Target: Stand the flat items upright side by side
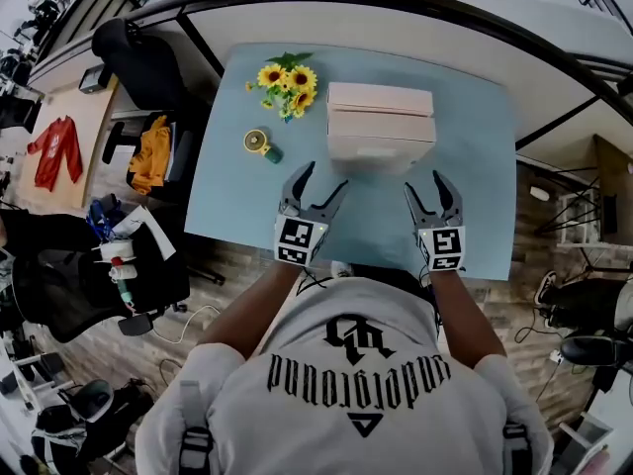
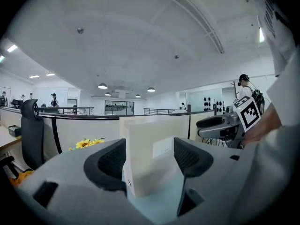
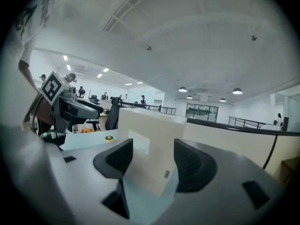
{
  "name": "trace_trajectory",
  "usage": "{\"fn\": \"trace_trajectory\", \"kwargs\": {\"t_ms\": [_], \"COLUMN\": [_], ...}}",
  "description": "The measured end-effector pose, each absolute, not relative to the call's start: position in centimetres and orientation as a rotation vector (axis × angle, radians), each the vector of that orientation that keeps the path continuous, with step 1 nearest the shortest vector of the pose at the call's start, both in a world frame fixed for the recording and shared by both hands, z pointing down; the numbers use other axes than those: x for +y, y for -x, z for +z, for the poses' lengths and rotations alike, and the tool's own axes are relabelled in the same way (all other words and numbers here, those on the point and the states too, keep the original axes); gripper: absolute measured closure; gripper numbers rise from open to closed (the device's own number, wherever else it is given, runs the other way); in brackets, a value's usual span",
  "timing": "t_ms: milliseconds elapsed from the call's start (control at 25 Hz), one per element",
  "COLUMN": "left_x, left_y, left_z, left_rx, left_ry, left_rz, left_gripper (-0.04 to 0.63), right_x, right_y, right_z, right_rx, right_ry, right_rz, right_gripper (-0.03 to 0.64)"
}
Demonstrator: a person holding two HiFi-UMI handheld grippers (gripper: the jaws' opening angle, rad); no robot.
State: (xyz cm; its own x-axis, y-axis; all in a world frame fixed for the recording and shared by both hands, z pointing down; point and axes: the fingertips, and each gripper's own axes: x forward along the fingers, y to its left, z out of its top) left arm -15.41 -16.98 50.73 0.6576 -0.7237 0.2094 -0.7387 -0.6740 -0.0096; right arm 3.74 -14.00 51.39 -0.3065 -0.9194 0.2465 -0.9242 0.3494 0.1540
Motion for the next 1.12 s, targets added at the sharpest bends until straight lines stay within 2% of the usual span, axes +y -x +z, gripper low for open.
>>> {"fn": "trace_trajectory", "kwargs": {"t_ms": [120, 280, 520, 640, 1120], "left_x": [-15.7, -14.1, -11.7, -9.5, 2.4], "left_y": [15.3, 14.8, 14.0, 12.7, 6.9], "left_z": [48.8, 47.2, 44.6, 43.4, 41.3], "left_rx": [-1.213, -1.199, -1.218, -1.232, -1.281], "left_ry": [-2.798, -2.799, -2.806, -2.813, -2.829], "left_rz": [0.254, 0.219, 0.15, 0.129, 0.097], "left_gripper": [0.308, 0.391, 0.554, 0.595, 0.597], "right_x": [-12.6, -11.0, -8.5, -6.4, 5.4], "right_y": [-2.8, -2.1, -2.7, -4.1, -9.3], "right_z": [48.9, 46.1, 42.2, 41.5, 41.3], "right_rx": [-2.383, -2.469, -2.562, -2.585, -2.681], "right_ry": [-1.606, -1.55, -1.498, -1.48, -1.39], "right_rz": [-0.019, -0.048, -0.136, -0.141, -0.098], "right_gripper": [0.371, 0.459, 0.571, 0.612, 0.612]}}
